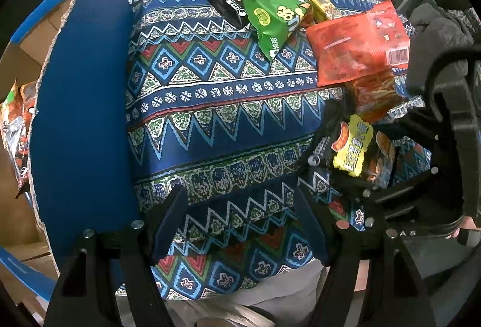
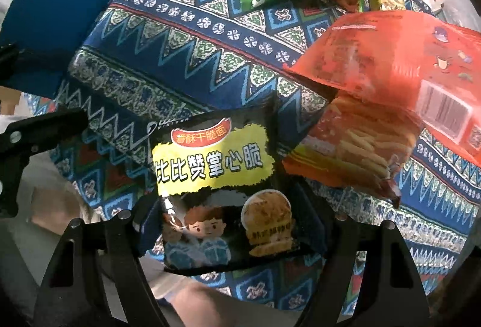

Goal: Organize snacks
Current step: 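Grasp the black-yellow snack bag with the right gripper while the left reaches the green bag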

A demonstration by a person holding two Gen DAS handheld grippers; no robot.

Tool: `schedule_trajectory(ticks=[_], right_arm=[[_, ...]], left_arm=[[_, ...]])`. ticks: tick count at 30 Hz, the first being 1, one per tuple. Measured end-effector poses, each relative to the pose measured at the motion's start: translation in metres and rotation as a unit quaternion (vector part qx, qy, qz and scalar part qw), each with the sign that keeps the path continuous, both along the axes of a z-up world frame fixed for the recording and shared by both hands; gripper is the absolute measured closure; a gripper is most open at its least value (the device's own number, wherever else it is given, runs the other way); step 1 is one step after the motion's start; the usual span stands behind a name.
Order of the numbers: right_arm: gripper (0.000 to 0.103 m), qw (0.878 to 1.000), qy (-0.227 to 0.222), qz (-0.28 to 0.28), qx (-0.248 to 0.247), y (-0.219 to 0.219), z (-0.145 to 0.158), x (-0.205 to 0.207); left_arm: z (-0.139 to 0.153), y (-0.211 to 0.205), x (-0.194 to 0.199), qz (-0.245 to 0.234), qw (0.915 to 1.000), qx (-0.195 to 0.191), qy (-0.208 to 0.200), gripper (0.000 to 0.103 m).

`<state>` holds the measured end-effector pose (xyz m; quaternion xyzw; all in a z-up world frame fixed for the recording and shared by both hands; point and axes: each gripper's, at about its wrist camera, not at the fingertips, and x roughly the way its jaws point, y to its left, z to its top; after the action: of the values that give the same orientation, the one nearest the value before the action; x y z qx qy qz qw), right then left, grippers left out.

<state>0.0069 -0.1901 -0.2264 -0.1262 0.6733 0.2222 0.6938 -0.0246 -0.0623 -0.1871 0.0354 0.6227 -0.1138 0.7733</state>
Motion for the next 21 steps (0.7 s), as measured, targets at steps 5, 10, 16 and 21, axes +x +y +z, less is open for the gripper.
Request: schedule_trajectory(ticks=[5,10,16,21], right_arm=[[0.054,1.000,-0.022,-0.005,0.006,-0.006,0.012,0.003],[0.054,0.998,-0.058,-0.029,0.023,-0.020,0.043,0.010],[0.054,0.991,-0.110,-0.075,0.021,-0.049,0.082,0.010],[0.054,0.983,-0.126,-0.132,0.026,-0.083,0.097,0.029]], left_arm=[[0.003,-0.003,0.002,-0.001,1.0000,-0.002,-0.006,0.029],[0.013,-0.007,0.010,0.002,0.9997,-0.003,-0.024,0.029],[0.023,-0.011,0.023,0.007,0.9992,-0.007,-0.039,0.029],[0.031,-0.019,0.039,0.011,0.9985,-0.018,-0.051,0.029]])
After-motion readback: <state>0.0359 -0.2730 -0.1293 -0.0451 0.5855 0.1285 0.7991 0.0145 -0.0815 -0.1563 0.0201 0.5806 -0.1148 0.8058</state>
